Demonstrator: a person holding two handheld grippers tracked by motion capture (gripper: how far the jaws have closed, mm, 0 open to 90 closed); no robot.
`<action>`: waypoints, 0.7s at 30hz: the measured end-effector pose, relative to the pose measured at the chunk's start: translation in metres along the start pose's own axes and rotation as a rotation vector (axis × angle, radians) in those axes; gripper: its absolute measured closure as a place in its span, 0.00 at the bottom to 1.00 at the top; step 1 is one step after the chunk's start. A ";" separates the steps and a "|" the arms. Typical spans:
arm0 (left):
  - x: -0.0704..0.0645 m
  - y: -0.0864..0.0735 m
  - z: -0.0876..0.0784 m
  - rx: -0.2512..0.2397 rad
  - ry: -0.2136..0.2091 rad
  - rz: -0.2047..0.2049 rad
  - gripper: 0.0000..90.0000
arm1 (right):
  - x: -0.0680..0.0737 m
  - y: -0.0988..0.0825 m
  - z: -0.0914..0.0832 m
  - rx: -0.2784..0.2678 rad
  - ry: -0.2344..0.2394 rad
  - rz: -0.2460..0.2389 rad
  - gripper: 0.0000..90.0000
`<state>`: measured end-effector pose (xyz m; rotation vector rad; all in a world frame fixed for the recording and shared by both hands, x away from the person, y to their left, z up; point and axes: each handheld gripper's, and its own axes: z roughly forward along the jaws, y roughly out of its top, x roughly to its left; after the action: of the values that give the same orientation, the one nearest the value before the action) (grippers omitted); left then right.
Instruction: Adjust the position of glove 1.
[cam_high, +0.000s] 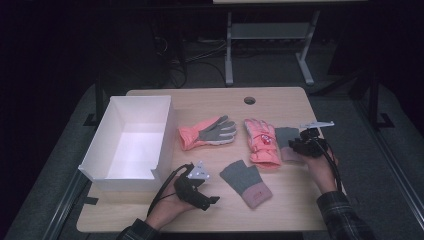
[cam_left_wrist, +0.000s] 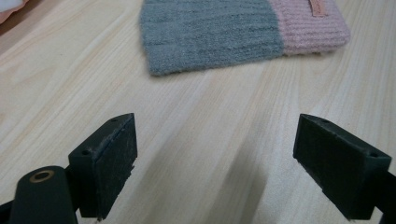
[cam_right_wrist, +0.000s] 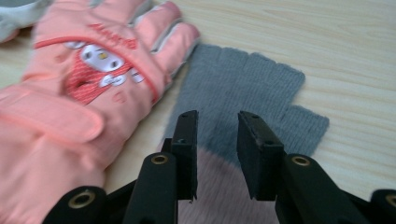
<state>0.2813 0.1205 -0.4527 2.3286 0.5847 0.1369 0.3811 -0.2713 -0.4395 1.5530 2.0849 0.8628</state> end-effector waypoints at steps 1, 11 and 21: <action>0.000 0.000 0.000 0.000 -0.001 0.000 0.15 | -0.001 0.000 0.003 0.006 -0.002 0.006 0.76; 0.001 0.000 0.000 -0.006 0.002 -0.008 0.15 | -0.008 -0.006 0.023 0.057 0.001 0.065 0.73; 0.002 -0.001 0.001 0.014 0.006 -0.009 0.15 | -0.004 -0.006 0.027 0.064 -0.049 0.038 0.94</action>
<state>0.2828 0.1213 -0.4546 2.3391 0.6012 0.1363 0.3958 -0.2697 -0.4632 1.6348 2.0728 0.7701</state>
